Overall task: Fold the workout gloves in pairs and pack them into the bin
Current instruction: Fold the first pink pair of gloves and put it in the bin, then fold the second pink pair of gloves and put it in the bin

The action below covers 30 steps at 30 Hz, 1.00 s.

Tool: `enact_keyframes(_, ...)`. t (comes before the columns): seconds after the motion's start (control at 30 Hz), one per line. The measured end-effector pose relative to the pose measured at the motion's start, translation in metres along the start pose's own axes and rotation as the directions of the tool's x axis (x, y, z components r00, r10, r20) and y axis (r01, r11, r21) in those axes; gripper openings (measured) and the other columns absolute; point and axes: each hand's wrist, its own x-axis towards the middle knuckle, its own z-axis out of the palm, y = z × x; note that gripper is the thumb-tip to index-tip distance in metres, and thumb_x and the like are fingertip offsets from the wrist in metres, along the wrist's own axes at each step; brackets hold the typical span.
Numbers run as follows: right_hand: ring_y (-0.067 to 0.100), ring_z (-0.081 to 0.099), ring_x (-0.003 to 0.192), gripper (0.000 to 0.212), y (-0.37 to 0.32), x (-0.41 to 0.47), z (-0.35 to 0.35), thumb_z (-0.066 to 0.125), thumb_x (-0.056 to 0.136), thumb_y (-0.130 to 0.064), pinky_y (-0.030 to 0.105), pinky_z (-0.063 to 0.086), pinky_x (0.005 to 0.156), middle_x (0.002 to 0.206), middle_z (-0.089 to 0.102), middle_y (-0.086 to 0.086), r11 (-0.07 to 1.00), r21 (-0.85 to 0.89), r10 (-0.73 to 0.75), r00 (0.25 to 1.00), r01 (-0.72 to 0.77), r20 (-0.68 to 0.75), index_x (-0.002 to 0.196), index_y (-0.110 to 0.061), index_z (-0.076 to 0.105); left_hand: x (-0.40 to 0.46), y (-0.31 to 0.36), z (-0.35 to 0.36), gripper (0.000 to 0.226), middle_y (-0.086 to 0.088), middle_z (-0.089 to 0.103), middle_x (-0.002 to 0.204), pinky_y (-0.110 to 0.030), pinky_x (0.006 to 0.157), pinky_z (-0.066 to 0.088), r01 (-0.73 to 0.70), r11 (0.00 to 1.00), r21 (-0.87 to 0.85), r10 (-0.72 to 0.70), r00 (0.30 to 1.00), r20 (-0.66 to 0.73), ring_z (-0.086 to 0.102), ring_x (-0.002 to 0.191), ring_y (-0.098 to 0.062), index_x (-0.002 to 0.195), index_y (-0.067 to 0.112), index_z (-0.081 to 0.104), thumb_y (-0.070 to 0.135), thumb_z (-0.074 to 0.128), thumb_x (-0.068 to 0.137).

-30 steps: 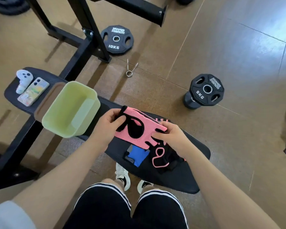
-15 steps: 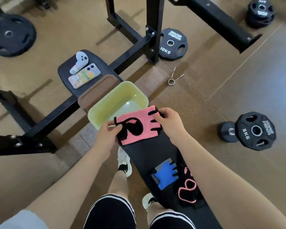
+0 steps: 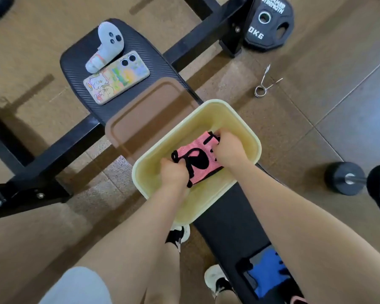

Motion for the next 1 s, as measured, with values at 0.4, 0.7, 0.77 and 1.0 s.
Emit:
enact_keyframes(0.4, 0.027, 0.057, 0.101, 0.028, 0.003, -0.079, -0.072, 0.038, 0.092, -0.004, 0.034, 0.045, 0.081, 0.122, 0.054, 0.008, 0.950, -0.038, -0.312, 0.941, 0.310, -0.131, 0.111, -0.008, 0.058, -0.092, 0.025, -0.020, 0.038, 0.003, 0.050, 0.120, -0.024, 0.075, 0.038, -0.268, 0.929, 0.256, 0.234, 0.960, 0.155, 0.050, 0.088, -0.013, 0.127, 0.017, 0.045, 0.007, 0.036, 0.091)
enact_keyframes(0.7, 0.015, 0.052, 0.096, 0.025, 0.156, -0.218, -0.108, 0.039, 0.095, -0.006, 0.021, 0.036, 0.082, 0.119, 0.055, 0.004, 0.981, 0.195, 0.060, 0.977, -0.019, -0.206, 0.106, -0.011, 0.061, -0.190, -0.004, 0.043, 0.023, -0.004, 0.063, 0.092, -0.021, 0.067, 0.043, -0.627, 0.668, 0.401, 0.389, 0.753, 0.531, 0.055, 0.071, -0.006, 0.099, 0.013, 0.054, 0.003, 0.035, 0.091)
enact_keyframes(0.77, 0.011, 0.051, 0.085, 0.024, 0.198, -0.244, -0.104, 0.040, 0.094, -0.007, 0.018, 0.038, 0.075, 0.112, 0.053, -0.001, 0.971, 0.224, 0.118, 0.981, -0.082, -0.155, 0.106, -0.013, 0.061, -0.203, -0.035, 0.059, 0.021, -0.003, 0.063, 0.093, -0.023, 0.069, 0.043, -0.644, 0.617, 0.452, 0.343, 0.737, 0.583, 0.057, 0.076, -0.010, 0.097, 0.016, 0.054, 0.006, 0.036, 0.092)
enact_keyframes(1.0, 0.020, 0.055, 0.086, 0.023, 0.330, -0.295, -0.048, 0.044, 0.091, -0.007, 0.033, 0.045, 0.087, 0.113, 0.059, 0.008, 0.950, 0.244, 0.218, 0.974, -0.197, -0.064, 0.100, -0.015, 0.063, -0.206, -0.157, 0.104, 0.021, 0.000, 0.065, 0.098, -0.024, 0.070, 0.042, -0.553, 0.553, 0.624, 0.239, 0.822, 0.516, 0.060, 0.089, -0.019, 0.101, 0.016, 0.057, 0.011, 0.040, 0.091)
